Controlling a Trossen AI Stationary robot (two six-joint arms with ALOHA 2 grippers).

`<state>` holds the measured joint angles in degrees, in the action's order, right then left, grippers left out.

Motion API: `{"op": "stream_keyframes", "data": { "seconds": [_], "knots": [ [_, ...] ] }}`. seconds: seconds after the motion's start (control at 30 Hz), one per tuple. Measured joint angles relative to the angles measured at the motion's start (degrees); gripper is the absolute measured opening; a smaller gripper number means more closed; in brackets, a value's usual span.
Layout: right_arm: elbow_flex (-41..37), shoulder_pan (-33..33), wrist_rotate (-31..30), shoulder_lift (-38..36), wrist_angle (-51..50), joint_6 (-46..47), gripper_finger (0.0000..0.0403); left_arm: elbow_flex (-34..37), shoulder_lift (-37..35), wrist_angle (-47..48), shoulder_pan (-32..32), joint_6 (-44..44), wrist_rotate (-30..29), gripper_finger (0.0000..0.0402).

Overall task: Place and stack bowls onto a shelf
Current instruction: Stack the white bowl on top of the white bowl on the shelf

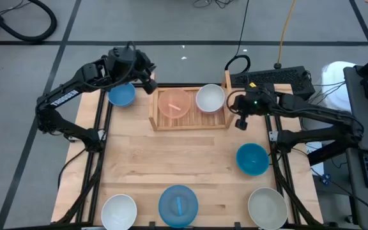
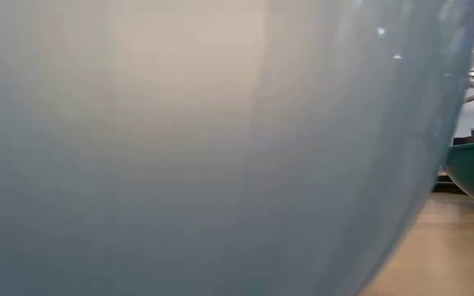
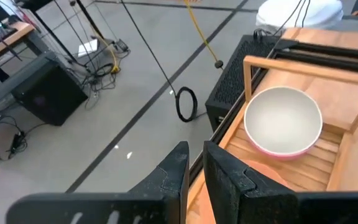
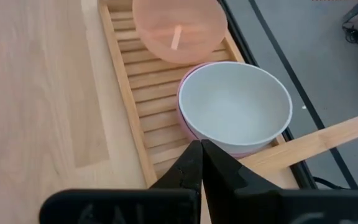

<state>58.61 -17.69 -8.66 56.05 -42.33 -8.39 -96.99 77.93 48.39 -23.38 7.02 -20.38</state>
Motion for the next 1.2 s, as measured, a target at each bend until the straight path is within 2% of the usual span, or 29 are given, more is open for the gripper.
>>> {"op": "stream_keyframes", "data": {
  "seconds": [0.2,0.53,0.67,0.83,0.9,1.07,1.2],
  "knots": [
    [0.0,0.4,0.0,-2.0,0.0,0.1,0.0021,0.0,0.0,1.7,0.0,0.2,0.0,0.0053],
    [0.0,2.0,0.0,-4.1,0.0,-1.3,0.0109,0.0,0.0,1.7,0.0,3.2,0.0,0.0053],
    [0.0,3.5,0.1,-5.4,0.0,-1.0,0.0129,0.0,0.0,1.9,0.0,3.4,0.0,0.0053],
    [0.1,5.5,7.1,-6.5,-0.9,2.3,0.0129,0.0,0.0,7.4,0.0,3.4,5.1,0.0053],
    [0.1,6.8,8.2,-6.5,-3.3,2.9,0.0126,0.0,0.0,9.9,0.3,3.3,6.8,0.0053],
    [0.1,10.7,9.3,-6.4,-11.1,4.6,0.0118,0.0,0.0,13.9,1.3,3.2,7.5,0.0053],
    [0.1,13.8,14.8,-6.4,-17.0,8.5,0.0117,0.0,0.0,15.3,1.8,3.2,7.5,0.0053]
  ]
}}
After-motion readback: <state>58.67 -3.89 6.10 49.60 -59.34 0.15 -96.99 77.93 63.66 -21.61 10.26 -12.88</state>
